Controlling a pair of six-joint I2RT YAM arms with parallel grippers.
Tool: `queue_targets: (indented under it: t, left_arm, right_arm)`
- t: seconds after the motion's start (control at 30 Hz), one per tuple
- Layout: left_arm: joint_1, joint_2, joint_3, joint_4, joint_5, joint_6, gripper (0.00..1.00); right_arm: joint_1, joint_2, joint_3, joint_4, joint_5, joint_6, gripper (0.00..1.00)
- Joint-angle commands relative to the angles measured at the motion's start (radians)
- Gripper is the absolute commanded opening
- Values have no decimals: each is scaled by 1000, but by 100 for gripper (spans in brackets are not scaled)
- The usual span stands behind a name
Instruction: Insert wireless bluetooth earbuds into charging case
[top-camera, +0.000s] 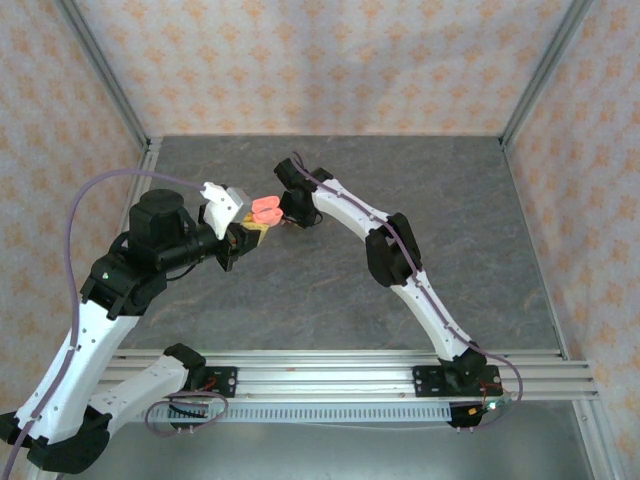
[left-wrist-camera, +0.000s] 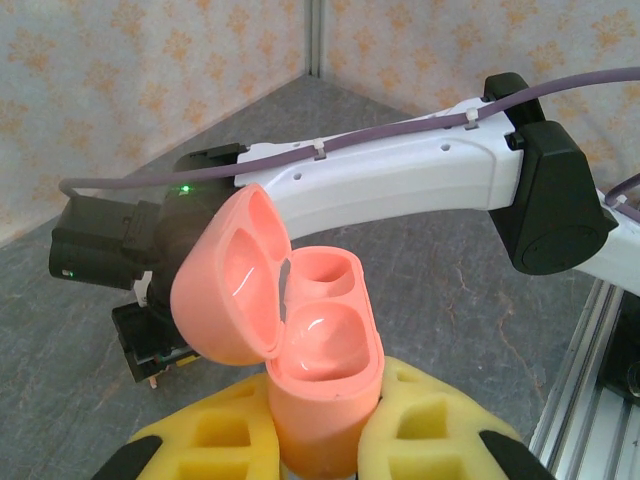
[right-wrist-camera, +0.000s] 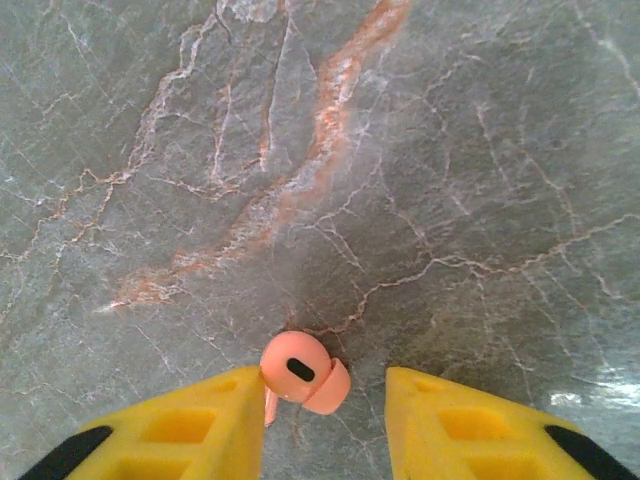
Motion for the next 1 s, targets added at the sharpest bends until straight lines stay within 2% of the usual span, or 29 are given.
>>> queue_targets:
  t: [0.0, 0.2, 0.43, 0.67, 0.97]
  left_arm:
    - [-5, -14, 17, -16, 8, 14, 0]
    - [-5, -13, 15, -16, 9, 16, 0]
    - [-7, -12, 5, -2, 9, 19, 0]
    - [-5, 33, 2, 45, 52, 14, 0]
    - [-5, 99, 19, 80, 117, 15, 0]
  right_arm:
    - [-2, 55, 26, 57, 10, -23, 33]
    - [-15, 43, 26, 47, -14, -68, 28]
    - [-36, -16, -12, -39, -51, -224, 25]
    - [-51, -126, -131, -161, -74, -448, 23]
    - [-92, -311, -395, -246, -108, -672, 22]
